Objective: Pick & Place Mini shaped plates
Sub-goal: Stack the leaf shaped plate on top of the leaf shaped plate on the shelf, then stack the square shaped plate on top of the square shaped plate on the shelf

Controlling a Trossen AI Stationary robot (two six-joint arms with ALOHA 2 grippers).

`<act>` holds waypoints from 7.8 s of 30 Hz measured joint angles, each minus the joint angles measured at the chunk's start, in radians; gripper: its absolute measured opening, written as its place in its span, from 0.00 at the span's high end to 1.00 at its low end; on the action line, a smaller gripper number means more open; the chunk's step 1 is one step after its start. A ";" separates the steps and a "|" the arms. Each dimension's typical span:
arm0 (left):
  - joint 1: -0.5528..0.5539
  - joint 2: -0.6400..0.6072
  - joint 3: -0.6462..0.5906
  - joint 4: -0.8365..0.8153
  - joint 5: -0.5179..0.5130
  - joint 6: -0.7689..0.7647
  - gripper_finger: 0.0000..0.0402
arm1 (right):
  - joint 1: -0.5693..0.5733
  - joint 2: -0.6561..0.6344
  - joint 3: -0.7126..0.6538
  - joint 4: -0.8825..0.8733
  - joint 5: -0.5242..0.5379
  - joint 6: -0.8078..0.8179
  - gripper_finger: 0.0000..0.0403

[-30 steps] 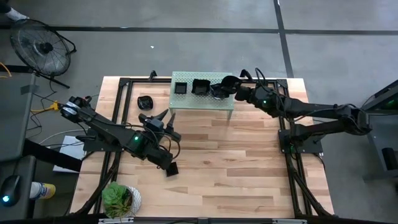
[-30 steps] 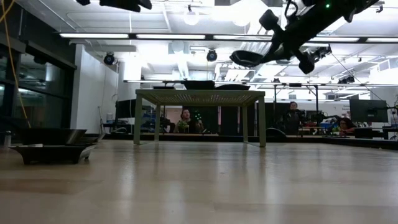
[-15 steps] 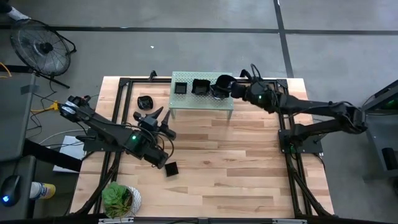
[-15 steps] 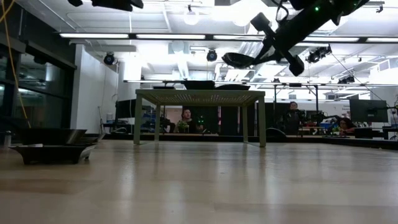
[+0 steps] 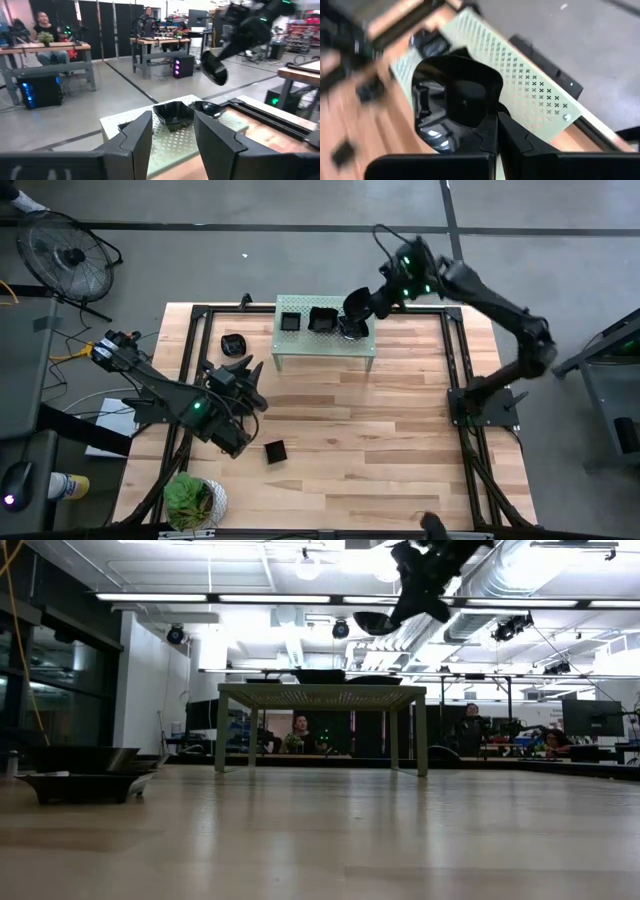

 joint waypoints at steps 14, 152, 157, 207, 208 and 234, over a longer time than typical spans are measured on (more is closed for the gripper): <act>-0.071 -0.003 0.000 0.000 0.108 -0.024 0.64 | -0.024 0.451 0.632 -0.563 -0.005 -0.817 1.00; 0.253 0.028 -0.160 0.562 1.477 0.443 0.64 | 0.007 -0.105 0.532 -0.790 -0.215 -0.532 0.74; 0.253 0.028 -0.210 0.595 1.558 0.515 0.64 | 0.007 -0.260 0.313 -0.726 -0.287 -0.531 0.74; 0.253 0.270 -0.264 0.748 1.672 1.016 0.64 | 0.007 -1.004 -0.514 -0.379 -0.442 -0.141 0.74; 0.253 0.270 -0.264 0.748 1.672 1.016 0.64 | 0.007 -1.004 -0.514 -0.389 -0.442 -0.157 0.74; 0.253 0.268 -0.262 0.781 1.667 1.017 0.64 | 0.007 -1.004 -0.514 -0.534 -0.508 -0.598 0.74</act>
